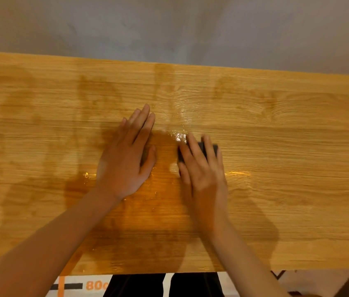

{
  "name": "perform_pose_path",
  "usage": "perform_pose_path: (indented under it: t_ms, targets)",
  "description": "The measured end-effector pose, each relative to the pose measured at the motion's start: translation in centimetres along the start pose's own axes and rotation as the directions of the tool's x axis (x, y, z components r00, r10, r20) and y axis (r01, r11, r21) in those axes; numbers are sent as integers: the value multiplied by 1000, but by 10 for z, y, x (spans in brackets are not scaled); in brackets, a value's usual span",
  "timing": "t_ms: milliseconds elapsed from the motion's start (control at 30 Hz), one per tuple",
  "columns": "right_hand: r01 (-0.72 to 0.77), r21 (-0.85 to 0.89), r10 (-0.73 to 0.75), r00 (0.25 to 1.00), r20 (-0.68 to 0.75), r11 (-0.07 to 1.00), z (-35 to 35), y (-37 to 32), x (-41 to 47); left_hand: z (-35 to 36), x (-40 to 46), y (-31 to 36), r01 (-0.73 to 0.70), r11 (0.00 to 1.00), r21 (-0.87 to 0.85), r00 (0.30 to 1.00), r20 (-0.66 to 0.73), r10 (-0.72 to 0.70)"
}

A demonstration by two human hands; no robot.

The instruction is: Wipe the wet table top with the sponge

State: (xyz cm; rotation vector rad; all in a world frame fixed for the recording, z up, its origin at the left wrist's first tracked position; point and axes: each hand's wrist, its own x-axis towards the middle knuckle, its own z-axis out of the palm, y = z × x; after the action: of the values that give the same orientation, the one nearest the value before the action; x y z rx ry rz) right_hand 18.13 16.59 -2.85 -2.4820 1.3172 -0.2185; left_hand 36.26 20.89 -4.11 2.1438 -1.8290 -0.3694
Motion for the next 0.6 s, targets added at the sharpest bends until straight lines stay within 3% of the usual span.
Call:
perform_pose_path:
  t_ms: [100, 267, 400, 500, 600]
  targets:
    - [-19, 139, 27, 998, -55, 990, 5, -10, 63, -1, 1, 0, -3, 1000, 19, 1000, 18, 3]
    - [29, 122, -26, 999, -22, 992, -8, 16, 63, -1, -1, 0, -11, 1000, 10, 1000, 19, 11]
    - [-243, 169, 265, 956, -122, 955, -39, 81, 37, 0, -1, 0, -3, 1000, 13, 1000, 18, 2]
    - [-417, 113, 431, 878, -207, 902, -36, 76, 46, -1, -1, -2, -4, 1000, 6, 1000, 23, 4]
    - [-308, 42, 310, 929, -200, 950, -7, 26, 68, 0, 0, -2, -6, 1000, -8, 1000, 20, 6]
